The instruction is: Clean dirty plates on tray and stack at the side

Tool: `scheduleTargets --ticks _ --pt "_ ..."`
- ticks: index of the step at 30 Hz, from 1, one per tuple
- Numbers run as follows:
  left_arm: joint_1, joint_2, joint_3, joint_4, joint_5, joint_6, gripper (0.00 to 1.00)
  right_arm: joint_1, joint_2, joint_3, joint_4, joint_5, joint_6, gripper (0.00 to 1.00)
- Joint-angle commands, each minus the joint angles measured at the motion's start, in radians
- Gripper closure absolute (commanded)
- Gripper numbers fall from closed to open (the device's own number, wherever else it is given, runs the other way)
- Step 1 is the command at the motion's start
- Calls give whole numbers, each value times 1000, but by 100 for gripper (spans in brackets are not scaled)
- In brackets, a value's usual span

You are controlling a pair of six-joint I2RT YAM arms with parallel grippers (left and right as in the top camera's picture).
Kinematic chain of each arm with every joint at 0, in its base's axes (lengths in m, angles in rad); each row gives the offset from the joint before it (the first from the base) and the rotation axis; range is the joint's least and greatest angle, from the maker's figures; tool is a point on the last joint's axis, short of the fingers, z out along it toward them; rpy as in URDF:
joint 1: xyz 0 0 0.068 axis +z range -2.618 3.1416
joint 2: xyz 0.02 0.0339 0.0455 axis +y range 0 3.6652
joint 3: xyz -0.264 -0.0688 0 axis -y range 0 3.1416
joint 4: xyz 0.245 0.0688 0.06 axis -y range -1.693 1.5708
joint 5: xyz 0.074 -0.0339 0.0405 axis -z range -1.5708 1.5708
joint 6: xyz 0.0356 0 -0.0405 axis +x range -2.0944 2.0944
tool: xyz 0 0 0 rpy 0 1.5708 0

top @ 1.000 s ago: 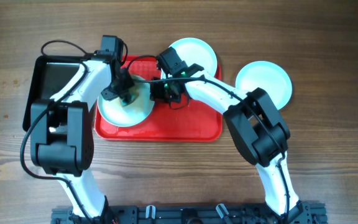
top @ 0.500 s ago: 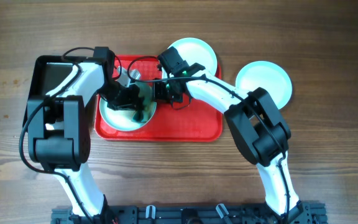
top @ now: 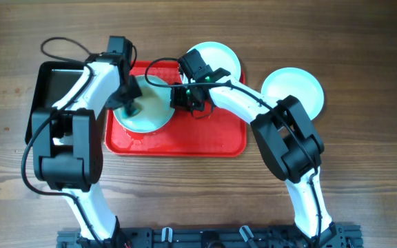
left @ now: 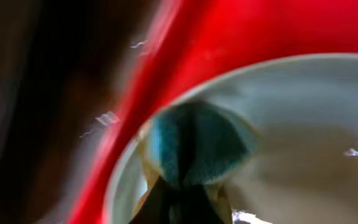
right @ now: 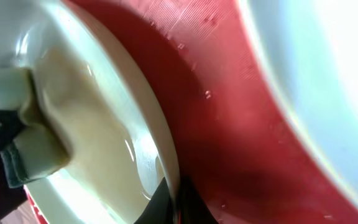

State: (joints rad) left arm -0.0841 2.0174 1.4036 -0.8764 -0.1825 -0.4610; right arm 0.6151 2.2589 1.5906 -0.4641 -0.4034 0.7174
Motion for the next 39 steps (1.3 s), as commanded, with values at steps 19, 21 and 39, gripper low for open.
scheduleTargets --ticks 19,21,39 --pt "329 -192 238 -220 314 166 96 2 39 -3 -29 30 -26 96" --pt "357 -190 238 -220 324 166 96 1 26 29 -63 34 -90 96" --pt "361 -188 237 -193 324 166 96 192 -355 108 -209 1168 -563 96"
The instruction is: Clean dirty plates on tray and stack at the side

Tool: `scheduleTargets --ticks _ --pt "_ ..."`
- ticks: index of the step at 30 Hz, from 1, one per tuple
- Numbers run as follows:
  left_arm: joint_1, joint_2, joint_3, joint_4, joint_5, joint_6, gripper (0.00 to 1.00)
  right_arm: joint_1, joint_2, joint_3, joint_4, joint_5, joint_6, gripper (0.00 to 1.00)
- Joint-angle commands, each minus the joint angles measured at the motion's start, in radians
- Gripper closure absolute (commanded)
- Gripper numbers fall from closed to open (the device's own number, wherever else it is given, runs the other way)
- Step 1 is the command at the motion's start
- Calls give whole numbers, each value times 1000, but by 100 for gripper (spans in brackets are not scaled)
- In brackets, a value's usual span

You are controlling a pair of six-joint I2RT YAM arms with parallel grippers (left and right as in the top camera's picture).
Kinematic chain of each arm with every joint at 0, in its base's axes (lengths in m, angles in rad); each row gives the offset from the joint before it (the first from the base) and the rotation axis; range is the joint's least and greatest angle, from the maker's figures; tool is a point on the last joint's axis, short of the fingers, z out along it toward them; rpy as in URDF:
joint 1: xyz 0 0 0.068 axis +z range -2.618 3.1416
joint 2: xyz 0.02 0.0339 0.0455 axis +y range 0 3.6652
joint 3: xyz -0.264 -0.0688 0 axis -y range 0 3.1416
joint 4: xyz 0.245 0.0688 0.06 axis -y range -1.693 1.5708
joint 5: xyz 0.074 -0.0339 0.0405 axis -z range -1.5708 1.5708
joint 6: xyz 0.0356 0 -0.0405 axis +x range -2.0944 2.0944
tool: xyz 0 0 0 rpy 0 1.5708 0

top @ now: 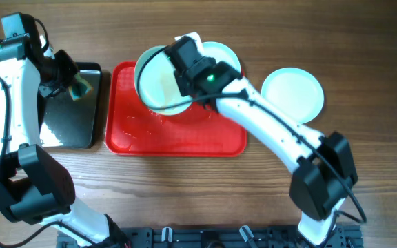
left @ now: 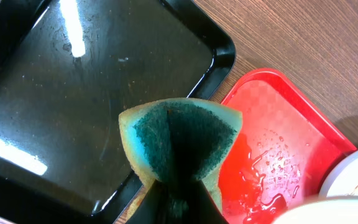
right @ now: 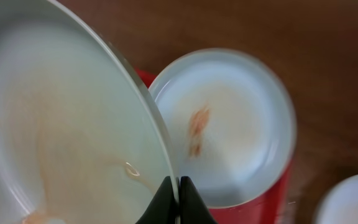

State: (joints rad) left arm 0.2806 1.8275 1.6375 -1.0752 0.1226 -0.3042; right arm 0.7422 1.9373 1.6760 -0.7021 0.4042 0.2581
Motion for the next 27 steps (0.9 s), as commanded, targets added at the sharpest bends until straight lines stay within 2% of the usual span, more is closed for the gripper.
scheduleTargets --ticks 1,5,9,16,24,27 --pt "-3 2 2 5 19 9 96 91 -33 22 52 441 -147 96" --pt "-3 2 2 5 19 9 96 177 -30 22 173 628 -341 96" --pt "-3 2 2 6 19 9 96 228 -30 22 288 718 -467 96" --pt "-3 2 2 6 19 9 96 267 -30 22 470 876 -609 96" --pt "-3 2 2 6 19 9 96 303 -30 22 640 939 -797 96" --pt "-3 2 2 5 19 9 96 309 -30 22 655 946 -808 96"
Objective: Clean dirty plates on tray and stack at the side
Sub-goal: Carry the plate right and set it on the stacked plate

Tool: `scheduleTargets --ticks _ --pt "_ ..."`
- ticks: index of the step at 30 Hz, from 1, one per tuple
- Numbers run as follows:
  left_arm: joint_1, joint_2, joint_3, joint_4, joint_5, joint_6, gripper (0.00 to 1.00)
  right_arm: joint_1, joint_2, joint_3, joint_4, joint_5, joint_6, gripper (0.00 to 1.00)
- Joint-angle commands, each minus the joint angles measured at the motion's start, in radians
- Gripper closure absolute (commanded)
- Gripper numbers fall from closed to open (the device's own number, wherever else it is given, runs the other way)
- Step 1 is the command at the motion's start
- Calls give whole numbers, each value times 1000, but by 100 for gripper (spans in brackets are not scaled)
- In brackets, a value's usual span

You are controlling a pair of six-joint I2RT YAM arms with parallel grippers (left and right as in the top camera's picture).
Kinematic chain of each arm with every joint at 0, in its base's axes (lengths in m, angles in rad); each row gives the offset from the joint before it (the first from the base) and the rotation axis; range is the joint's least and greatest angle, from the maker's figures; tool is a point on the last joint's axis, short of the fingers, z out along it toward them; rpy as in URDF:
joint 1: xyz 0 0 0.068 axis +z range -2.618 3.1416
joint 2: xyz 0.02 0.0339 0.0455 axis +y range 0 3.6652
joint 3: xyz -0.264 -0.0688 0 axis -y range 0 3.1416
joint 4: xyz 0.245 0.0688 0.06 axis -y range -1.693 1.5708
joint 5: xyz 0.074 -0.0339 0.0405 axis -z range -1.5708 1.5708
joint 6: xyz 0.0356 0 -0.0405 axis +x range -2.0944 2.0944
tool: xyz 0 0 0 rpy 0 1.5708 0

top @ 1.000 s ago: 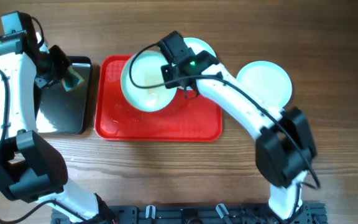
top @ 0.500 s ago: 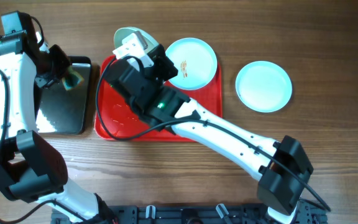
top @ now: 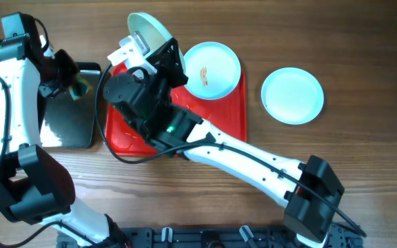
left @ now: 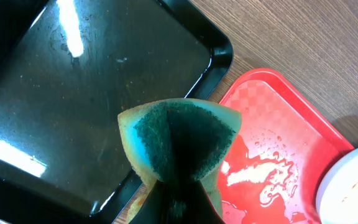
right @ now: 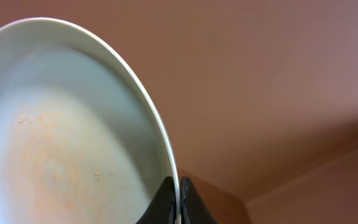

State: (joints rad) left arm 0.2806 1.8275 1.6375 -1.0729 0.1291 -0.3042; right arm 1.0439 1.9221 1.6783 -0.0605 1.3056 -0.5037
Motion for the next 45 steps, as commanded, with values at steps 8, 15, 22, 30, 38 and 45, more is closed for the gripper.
scheduleTargets --ticks 8,15,22,30,38,45 --pt "-3 2 1 3 12 9 96 14 -15 16 1 111 19 96" --pt "-3 2 1 7 12 9 96 35 -15 16 -643 -432 591 96" --pt "-3 2 1 6 13 8 96 -157 -120 16 -696 -879 718 96" --pt "-3 2 1 6 13 5 96 -584 -264 16 -811 -1307 800 96" --pt "-3 2 1 7 13 5 96 -976 -209 -32 -978 -1309 796 96" --pt "-3 2 1 8 12 5 96 -1184 -160 -220 -927 -1313 821 96"
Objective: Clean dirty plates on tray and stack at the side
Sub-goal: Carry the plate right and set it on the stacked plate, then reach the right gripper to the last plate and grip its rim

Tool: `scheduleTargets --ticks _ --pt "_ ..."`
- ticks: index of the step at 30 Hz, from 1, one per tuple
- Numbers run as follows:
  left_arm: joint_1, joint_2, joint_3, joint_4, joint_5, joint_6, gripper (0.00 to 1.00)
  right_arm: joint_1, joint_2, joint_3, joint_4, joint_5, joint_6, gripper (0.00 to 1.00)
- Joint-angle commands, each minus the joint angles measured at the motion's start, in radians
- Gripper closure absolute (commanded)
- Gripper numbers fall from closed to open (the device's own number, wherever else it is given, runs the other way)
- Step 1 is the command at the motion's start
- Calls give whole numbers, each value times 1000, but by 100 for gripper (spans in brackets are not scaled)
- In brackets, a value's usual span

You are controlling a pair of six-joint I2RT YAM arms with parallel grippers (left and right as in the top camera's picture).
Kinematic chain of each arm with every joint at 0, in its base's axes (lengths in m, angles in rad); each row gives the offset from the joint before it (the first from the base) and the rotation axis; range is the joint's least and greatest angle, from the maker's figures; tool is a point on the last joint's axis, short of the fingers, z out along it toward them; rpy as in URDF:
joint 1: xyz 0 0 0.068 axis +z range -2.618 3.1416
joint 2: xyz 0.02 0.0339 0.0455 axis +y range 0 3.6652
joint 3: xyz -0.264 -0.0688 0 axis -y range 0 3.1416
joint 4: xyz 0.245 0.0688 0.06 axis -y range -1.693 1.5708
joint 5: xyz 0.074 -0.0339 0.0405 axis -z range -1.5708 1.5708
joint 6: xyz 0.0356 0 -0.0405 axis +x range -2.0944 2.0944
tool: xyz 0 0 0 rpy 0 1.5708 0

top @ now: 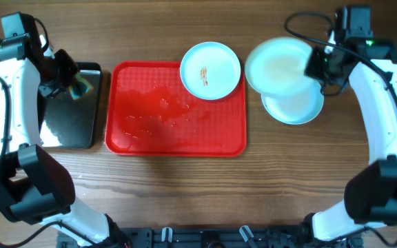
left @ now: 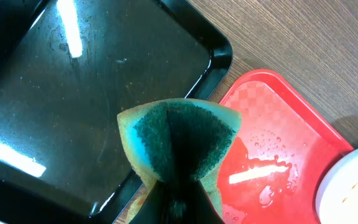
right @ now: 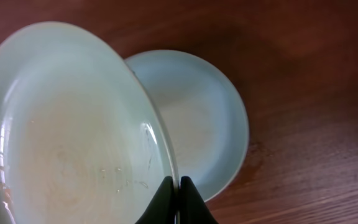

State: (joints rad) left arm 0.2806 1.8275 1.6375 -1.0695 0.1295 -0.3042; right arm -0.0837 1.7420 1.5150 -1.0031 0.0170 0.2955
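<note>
My right gripper (top: 320, 67) is shut on the rim of a pale wet plate (top: 279, 65), held just above another clean plate (top: 296, 105) that lies on the wood right of the tray; the held plate (right: 67, 130) overlaps the lower plate (right: 197, 124). A dirty plate with an orange smear (top: 210, 70) sits on the red tray's (top: 171, 131) back right corner. My left gripper (top: 72, 84) is shut on a green and yellow sponge (left: 179, 140), above the right edge of the black tray (left: 73, 106).
The black tray (top: 67, 110) lies left of the red tray and holds a film of water. The red tray (left: 278, 162) is wet, with droplets across its middle. Bare wooden table surrounds both trays.
My right arm has moved the held plate from high over the red tray's back left corner to just above the clean plate at the right. The left arm and sponge stayed put.
First the sponge was on a plate on the red tray while my right gripper held that plate's rim. Then the sponge was over the black tray and the plate lifted. Later the plate was high above the tray, and now it is over the side plate.
</note>
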Motion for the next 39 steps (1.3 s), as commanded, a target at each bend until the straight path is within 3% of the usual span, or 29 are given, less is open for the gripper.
scheduleTargets --ticks 1,6,9,10,14,18,21,25,31,35,39 --pt "-3 2 1 6 12 5 96 -74 23 -77 23 -24 22 96" --pt "-3 2 1 8 12 5 96 -145 24 -182 87 -14 26 96" --pt "-3 2 1 7 12 5 96 -137 26 -190 112 -46 2 58" --pt "-3 2 1 7 12 5 96 -126 26 -190 131 -124 -63 50" --pt "-3 2 1 7 12 5 96 -37 26 -177 215 -287 -105 42" --pt "-3 2 1 7 12 5 96 156 40 -141 363 -295 5 35" --pt "-12 2 1 8 13 5 96 280 166 18 330 -243 26 35" --pt "-43 2 1 8 12 6 96 328 380 267 199 -180 66 35" --pt "-80 2 1 8 8 8 96 329 445 280 175 -172 59 47" --pt "-75 2 -16 4 -177 13 96 358 457 259 165 -173 46 57" --pt "-28 2 -78 61 -209 13 96 385 509 259 154 -169 75 60"
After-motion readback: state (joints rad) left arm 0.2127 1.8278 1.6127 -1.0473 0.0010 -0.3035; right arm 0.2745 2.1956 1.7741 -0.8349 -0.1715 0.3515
